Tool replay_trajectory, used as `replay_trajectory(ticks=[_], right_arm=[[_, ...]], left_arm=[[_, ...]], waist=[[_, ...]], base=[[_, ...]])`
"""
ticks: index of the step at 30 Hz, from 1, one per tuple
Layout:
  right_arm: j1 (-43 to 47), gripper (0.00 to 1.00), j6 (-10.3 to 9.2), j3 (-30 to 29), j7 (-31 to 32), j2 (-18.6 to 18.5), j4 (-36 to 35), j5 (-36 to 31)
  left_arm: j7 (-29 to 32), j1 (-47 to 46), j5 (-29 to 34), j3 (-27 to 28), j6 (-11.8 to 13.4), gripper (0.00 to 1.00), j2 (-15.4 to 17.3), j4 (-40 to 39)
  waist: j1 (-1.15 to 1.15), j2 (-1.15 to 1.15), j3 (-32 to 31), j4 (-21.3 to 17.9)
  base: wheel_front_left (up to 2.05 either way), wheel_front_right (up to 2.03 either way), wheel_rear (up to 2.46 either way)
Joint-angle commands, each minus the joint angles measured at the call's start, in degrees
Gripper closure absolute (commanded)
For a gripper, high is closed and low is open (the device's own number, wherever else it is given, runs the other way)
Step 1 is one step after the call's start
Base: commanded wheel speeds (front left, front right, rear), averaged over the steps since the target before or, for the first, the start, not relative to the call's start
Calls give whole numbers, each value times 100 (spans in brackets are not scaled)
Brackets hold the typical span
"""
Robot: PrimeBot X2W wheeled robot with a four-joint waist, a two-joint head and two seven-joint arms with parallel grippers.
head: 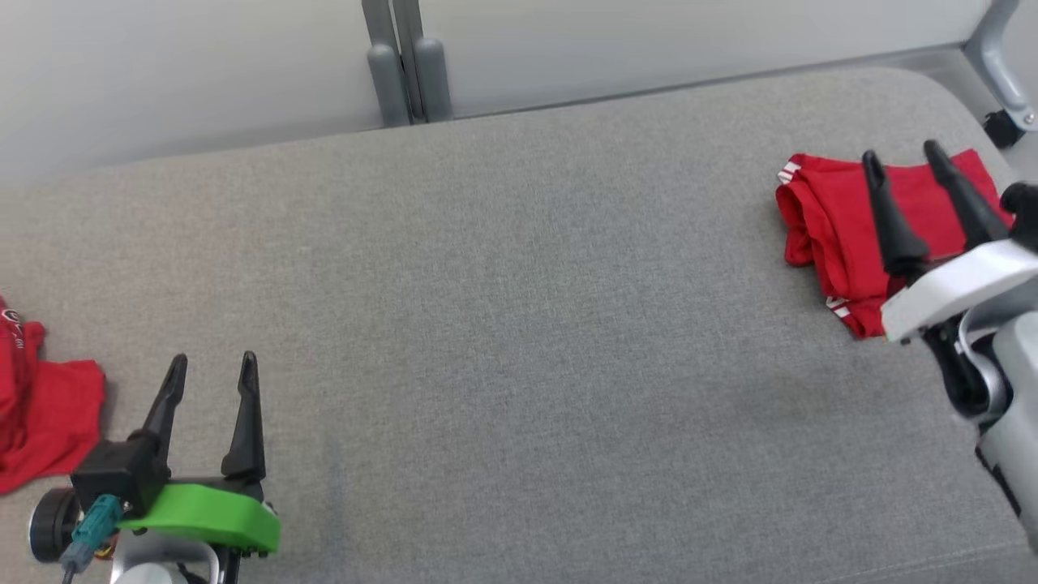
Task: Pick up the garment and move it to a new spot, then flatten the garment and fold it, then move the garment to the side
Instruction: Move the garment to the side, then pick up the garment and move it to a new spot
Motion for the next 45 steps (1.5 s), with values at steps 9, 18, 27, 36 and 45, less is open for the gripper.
replay_trajectory(ticks=[9,18,27,36,45], right_arm=[[1578,0,-8,-249,-22,358,-994,-99],[2485,0,-8,-841,-22,879,-1493,-533],[2399,0,-8,-795,-23,1031,-1302,-812],[2330,0,-8,-831,-23,1137,-1189,-897],[2429,0,-8,-792,-23,1225,-1202,-862]], left_arm=[[-126,490,-93,147,124,0,-113,67],[-180,340,69,310,32,0,-259,322],[-174,304,281,448,-146,0,-430,399],[-175,261,434,544,-289,0,-545,512],[-174,132,529,653,-303,0,-629,650]], waist=[[0,0,-698,281],[0,0,-753,389],[0,0,-741,353],[0,0,-727,395],[0,0,-740,925]], base=[[0,0,0],[0,0,0],[0,0,0],[0,0,0],[0,0,0]])
